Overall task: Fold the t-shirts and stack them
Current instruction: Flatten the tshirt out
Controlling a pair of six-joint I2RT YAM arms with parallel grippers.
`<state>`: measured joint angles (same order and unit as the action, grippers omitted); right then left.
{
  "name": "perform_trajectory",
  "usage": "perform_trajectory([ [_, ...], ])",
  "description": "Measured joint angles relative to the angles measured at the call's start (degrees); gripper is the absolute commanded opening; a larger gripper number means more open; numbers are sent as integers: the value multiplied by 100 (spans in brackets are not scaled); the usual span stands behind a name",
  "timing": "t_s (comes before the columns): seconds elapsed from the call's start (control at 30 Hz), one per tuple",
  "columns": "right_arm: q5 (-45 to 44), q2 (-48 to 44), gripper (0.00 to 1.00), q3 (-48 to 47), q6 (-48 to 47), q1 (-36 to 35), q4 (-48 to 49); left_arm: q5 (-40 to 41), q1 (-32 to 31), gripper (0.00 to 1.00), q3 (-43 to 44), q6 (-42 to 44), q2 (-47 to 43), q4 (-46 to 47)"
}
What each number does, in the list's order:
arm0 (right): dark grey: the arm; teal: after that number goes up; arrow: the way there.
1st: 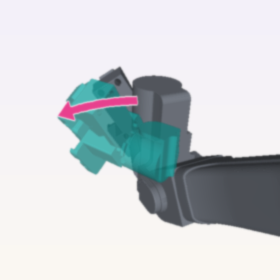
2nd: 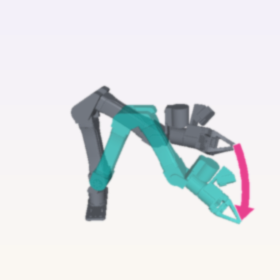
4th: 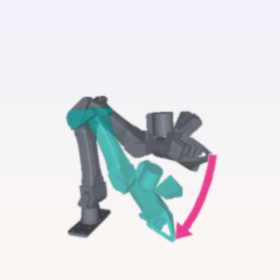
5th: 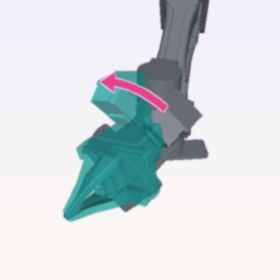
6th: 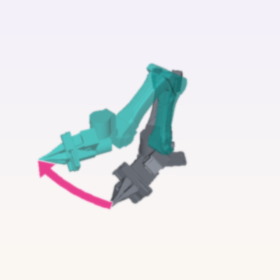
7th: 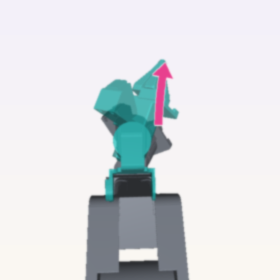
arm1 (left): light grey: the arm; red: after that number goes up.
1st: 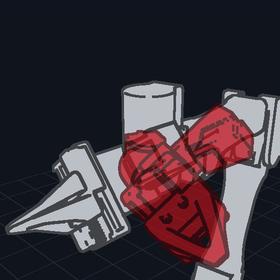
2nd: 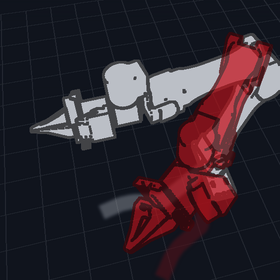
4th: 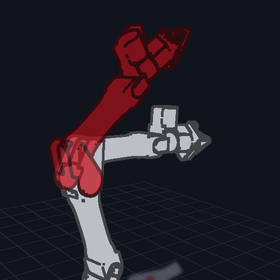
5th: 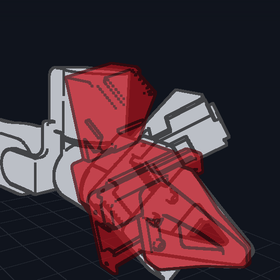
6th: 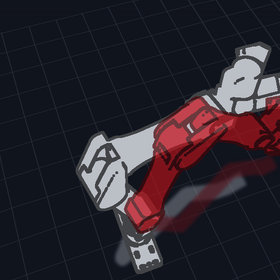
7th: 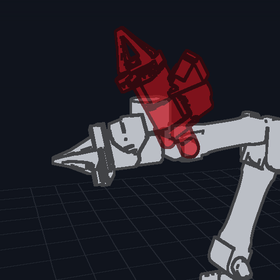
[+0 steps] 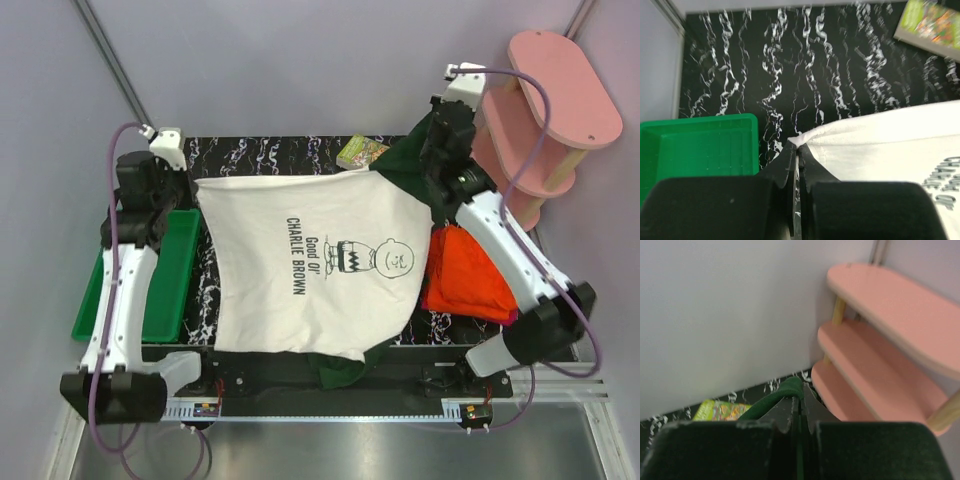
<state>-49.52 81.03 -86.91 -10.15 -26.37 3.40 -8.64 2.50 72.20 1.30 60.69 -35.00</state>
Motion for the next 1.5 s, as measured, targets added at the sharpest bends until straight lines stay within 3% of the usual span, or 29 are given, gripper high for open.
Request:
perform_trajectory([
  [0.27,750,2496,0,-621,1025,595,-761,256,17,0,122,175,1847,1056],
  [0.43,918,3386,0,-1335,1095,592,-916,404,22,0,684,313,2846,1381],
  [0.9,1097,5012,0,-3399,977,636,-984,994,24,0,2411,448,4865,1766],
  [1.3,1631,5890,0,-5018,1130,721,-1145,1292,136,0,3132,446,5497,1799],
  [1.5,1775,6028,0,-5263,1252,721,-1182,1344,186,0,3386,446,5794,1790],
])
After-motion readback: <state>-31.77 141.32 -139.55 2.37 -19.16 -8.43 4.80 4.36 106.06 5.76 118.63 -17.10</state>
